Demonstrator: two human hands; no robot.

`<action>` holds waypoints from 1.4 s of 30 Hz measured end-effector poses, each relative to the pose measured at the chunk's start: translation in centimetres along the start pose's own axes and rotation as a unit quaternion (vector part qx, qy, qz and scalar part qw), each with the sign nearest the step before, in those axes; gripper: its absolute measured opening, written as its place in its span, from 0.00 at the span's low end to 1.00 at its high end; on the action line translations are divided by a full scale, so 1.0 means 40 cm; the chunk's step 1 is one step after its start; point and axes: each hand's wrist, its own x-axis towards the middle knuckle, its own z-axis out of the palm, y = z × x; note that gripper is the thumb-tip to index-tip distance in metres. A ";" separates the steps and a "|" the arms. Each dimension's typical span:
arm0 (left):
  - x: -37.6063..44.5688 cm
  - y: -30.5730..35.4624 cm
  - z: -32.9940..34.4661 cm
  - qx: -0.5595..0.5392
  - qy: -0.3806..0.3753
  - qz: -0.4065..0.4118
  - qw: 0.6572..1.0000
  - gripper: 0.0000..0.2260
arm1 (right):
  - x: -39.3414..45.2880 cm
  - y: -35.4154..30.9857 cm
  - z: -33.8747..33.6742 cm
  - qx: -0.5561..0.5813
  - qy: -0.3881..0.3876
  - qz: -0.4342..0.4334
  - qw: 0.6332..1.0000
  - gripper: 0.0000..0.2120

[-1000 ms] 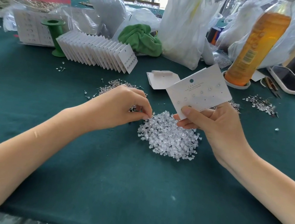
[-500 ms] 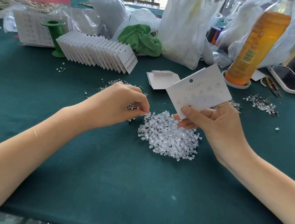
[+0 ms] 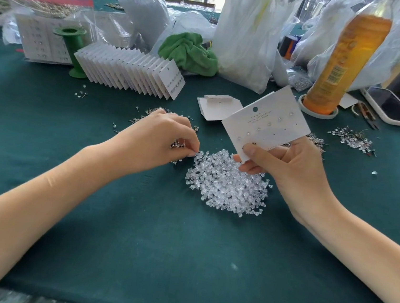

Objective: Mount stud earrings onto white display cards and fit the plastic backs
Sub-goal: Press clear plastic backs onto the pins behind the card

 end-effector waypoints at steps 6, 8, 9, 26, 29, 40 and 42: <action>0.002 -0.001 -0.002 -0.052 0.005 -0.020 0.998 0.03 | 0.000 0.001 0.001 -0.001 -0.001 0.000 1.000 0.14; 0.002 -0.001 -0.005 -0.058 0.004 -0.026 0.998 0.03 | 0.000 0.002 0.002 -0.001 0.000 -0.001 1.000 0.14; 0.003 0.000 -0.006 -0.059 0.003 -0.028 0.998 0.02 | 0.000 0.002 0.002 0.000 0.001 -0.001 1.000 0.14; 0.011 0.028 -0.019 -0.330 0.031 -0.153 0.931 0.05 | -0.014 0.012 0.007 -0.050 -0.013 -0.066 0.996 0.11; 0.010 0.037 -0.027 -0.394 0.009 -0.154 0.906 0.07 | -0.026 0.013 0.007 -0.142 -0.025 -0.173 0.974 0.06; -0.002 0.061 -0.042 -0.463 -0.110 -0.089 0.875 0.11 | -0.012 0.011 -0.019 -0.517 -0.143 -0.530 0.657 0.09; -0.003 0.068 -0.040 -0.452 -0.113 -0.084 0.881 0.12 | -0.015 0.013 -0.018 -0.528 -0.135 -0.543 0.639 0.11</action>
